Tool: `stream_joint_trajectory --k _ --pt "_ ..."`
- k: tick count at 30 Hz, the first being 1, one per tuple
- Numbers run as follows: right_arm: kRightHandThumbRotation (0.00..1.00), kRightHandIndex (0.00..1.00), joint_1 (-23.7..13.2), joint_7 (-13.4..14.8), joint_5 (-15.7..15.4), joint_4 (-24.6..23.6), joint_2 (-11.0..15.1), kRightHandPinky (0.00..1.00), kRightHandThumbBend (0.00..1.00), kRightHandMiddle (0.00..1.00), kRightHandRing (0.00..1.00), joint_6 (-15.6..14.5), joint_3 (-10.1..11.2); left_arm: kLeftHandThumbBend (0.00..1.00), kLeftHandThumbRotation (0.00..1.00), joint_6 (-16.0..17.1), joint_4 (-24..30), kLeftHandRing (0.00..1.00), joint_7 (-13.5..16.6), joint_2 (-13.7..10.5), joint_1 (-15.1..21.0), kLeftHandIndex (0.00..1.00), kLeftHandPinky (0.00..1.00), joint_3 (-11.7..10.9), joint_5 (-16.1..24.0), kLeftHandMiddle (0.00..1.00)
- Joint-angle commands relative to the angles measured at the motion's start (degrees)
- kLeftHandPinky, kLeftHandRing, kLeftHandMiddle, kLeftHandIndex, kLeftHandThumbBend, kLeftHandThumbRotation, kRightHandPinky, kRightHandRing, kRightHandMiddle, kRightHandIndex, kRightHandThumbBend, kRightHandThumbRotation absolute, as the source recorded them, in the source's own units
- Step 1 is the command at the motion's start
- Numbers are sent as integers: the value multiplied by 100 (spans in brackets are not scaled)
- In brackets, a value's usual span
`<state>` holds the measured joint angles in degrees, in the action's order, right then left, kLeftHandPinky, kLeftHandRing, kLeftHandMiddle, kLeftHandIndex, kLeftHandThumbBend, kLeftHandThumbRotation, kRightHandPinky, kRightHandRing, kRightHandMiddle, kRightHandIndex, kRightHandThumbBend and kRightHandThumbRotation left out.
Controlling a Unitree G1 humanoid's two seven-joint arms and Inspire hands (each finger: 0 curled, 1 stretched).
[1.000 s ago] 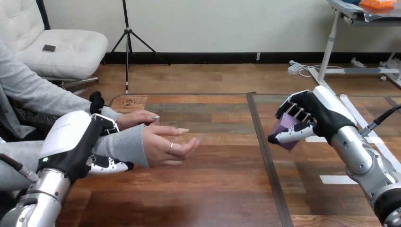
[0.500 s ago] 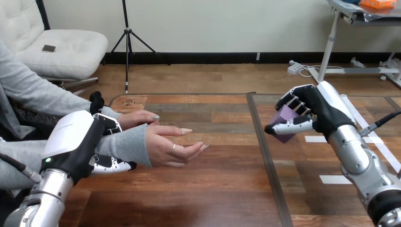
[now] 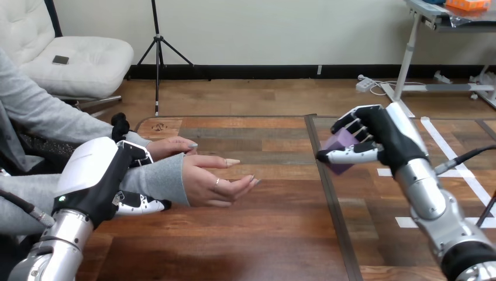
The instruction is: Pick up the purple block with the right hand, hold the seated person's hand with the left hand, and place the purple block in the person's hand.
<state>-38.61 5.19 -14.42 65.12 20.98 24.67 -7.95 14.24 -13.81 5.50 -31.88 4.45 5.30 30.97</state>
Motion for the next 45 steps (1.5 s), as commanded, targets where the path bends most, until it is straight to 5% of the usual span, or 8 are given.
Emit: stream_joint_trajectory --k 1,14,27,45 --pt "0 46 -168 53 182 -405 -173 35 80 44 39 237 211 62 0 228 387 22 196 232 511 29 17 -68 -140 28" --pt "0 46 -95 309 65 -468 -362 34 81 42 38 430 172 62 0 164 400 22 211 395 573 29 17 -39 -117 28" --pt "0 45 -20 115 423 -503 -730 34 81 42 37 671 365 63 0 165 342 22 254 571 678 29 17 13 -95 27" --pt "0 44 35 177 430 -613 -1051 32 82 40 35 665 343 59 0 66 336 22 153 789 793 29 16 38 -136 28"
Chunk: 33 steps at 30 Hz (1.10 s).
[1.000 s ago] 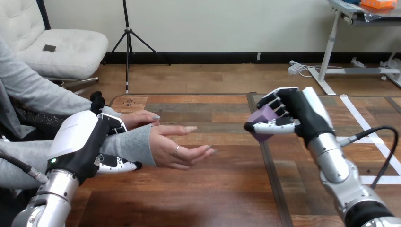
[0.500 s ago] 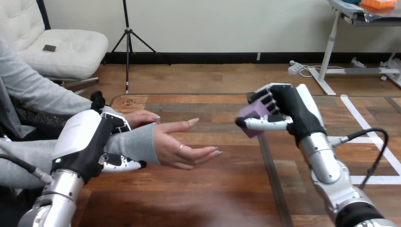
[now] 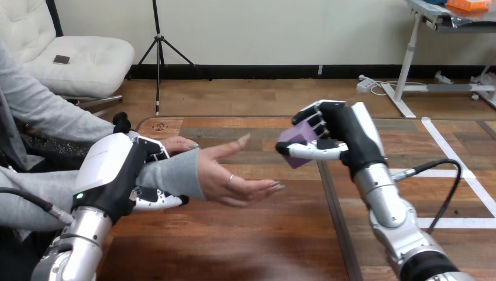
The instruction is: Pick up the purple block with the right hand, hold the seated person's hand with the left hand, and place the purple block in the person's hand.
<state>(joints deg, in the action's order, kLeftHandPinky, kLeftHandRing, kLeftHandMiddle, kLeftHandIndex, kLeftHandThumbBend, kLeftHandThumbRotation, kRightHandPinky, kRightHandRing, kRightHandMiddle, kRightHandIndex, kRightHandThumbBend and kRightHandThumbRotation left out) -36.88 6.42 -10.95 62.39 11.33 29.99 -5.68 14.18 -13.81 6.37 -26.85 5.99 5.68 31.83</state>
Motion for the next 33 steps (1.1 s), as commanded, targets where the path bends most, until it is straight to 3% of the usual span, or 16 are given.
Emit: stream_joint_trajectory --k 1,14,33 --pt "0 44 -133 56 82 -352 -101 32 82 40 35 129 115 59 0 70 338 22 62 296 644 29 16 1 -223 28" --pt "0 43 -63 114 17 -528 -273 30 82 39 34 119 81 59 0 153 187 21 151 441 755 29 16 12 -213 28" --pt "0 44 100 -191 167 -957 -490 31 80 39 35 20 108 58 0 205 66 21 231 563 878 30 16 69 -114 28"
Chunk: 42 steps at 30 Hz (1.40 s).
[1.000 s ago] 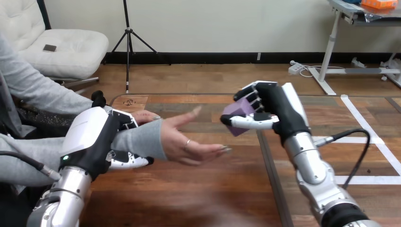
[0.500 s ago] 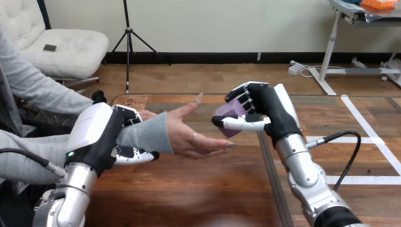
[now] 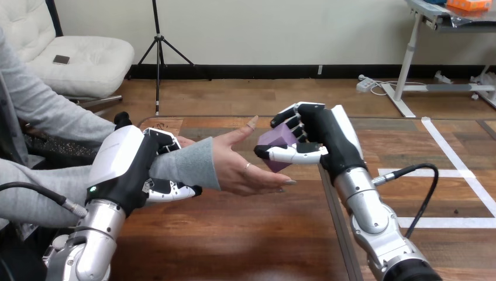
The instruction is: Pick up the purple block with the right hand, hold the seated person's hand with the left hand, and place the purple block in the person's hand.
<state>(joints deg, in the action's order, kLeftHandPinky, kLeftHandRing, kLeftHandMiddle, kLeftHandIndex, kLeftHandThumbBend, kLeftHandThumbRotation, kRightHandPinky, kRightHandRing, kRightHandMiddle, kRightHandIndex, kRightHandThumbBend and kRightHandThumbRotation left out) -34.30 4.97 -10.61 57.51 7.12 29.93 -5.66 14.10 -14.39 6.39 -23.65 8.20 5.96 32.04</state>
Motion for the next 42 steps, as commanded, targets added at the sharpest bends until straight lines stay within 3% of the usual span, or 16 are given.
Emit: stream_joint_trajectory --k 1,14,26,42 --pt "0 44 -146 -50 139 -495 -82 31 80 39 35 26 108 57 0 207 119 21 235 252 661 30 16 43 -130 28" --pt "0 43 8 -73 96 -768 -199 31 81 39 34 179 58 56 0 182 95 21 219 324 709 30 16 56 -124 28" --pt "0 43 145 -13 94 -1093 -383 31 81 40 36 56 44 57 0 162 100 21 196 395 708 30 16 76 -134 28" --pt "0 43 359 -138 182 -1546 -510 32 80 42 37 30 -12 57 0 197 65 21 243 431 695 29 15 91 -110 28"
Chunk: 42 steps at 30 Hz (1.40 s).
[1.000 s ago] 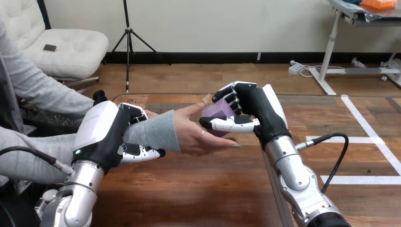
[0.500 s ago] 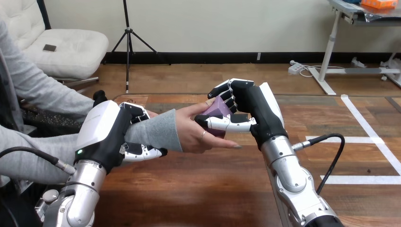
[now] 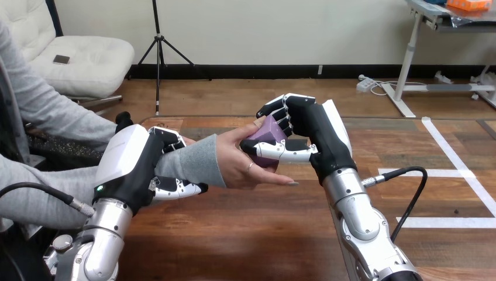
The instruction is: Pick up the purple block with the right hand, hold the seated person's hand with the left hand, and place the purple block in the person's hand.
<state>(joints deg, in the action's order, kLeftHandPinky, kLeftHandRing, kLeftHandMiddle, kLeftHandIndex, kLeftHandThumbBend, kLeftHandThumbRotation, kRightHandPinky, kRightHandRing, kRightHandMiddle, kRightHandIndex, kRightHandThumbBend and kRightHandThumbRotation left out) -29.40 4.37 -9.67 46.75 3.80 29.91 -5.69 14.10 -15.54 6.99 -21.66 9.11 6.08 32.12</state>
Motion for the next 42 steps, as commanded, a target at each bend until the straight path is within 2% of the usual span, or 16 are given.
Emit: stream_joint_trajectory --k 1,14,33,42 --pt "0 43 -119 -91 98 -501 -183 33 80 42 37 6 -9 57 0 194 186 21 181 232 599 29 16 77 -120 28" --pt "0 43 5 -235 137 -843 -166 32 80 42 36 -348 -33 57 0 183 188 21 252 222 582 30 16 82 -57 29" --pt "0 46 62 -377 110 -1085 -105 36 85 44 41 -941 -20 58 0 290 158 22 154 189 558 30 16 52 -203 29" --pt "2 48 94 -477 187 -1152 -96 38 88 45 43 -1083 10 64 0 219 247 26 86 110 512 34 20 72 -130 33"
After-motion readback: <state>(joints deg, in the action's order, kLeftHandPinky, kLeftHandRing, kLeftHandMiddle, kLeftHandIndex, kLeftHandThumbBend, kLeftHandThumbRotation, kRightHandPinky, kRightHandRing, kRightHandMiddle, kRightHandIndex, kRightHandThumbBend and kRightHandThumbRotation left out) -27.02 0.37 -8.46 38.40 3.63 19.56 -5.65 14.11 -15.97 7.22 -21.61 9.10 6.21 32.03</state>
